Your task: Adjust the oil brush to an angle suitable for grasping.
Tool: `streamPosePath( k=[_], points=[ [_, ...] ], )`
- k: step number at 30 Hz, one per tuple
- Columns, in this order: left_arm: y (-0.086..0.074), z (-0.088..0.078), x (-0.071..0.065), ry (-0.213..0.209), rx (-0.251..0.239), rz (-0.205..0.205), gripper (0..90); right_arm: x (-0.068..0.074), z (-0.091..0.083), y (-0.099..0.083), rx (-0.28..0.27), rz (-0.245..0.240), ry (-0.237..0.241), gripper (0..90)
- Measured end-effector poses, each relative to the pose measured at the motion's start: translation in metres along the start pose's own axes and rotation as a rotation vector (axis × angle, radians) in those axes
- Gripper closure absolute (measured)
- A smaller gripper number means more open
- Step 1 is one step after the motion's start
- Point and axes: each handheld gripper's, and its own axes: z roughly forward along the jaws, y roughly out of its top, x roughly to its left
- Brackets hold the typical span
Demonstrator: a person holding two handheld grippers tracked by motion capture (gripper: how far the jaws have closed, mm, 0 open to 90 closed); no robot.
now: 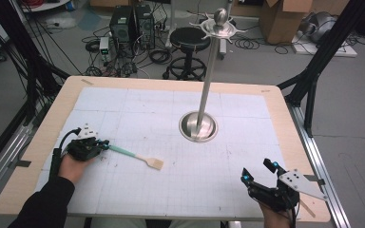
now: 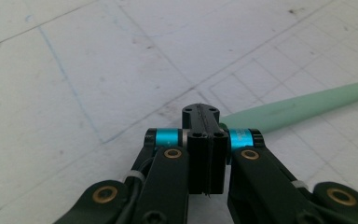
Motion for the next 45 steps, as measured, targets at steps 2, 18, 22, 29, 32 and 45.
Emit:
streamPosePath(
  k=[2, 18, 22, 29, 32, 45],
  points=[
    [0.001, 0.001, -0.004, -0.008, -0.003, 0.011, 89.6, 0.001, 0.0, 0.0, 0.003, 0.001, 0.0, 15.9],
    [0.003, 0.01, -0.008, -0.03, -0.04, -0.005, 89.6, 0.0, 0.002, 0.0, 0.005, 0.0, 0.006, 15.9],
    [0.004, 0.008, -0.022, -0.077, -0.034, 0.021, 89.6, 0.0, 0.002, 0.0, 0.003, 0.005, 0.003, 15.9],
    [0.007, 0.012, -0.045, -0.113, -0.052, 0.002, 89.6, 0.002, 0.001, 0.001, 0.002, 0.002, 0.002, 15.9],
    [0.008, 0.013, -0.057, -0.121, -0.054, -0.002, 89.6, 0.002, 0.001, 0.001, 0.002, 0.003, 0.001, 15.9],
    [0.022, 0.025, -0.11, -0.126, -0.059, 0.053, 89.6, 0.001, 0.002, 0.001, 0.003, 0.0, 0.005, 15.9]
  ],
)
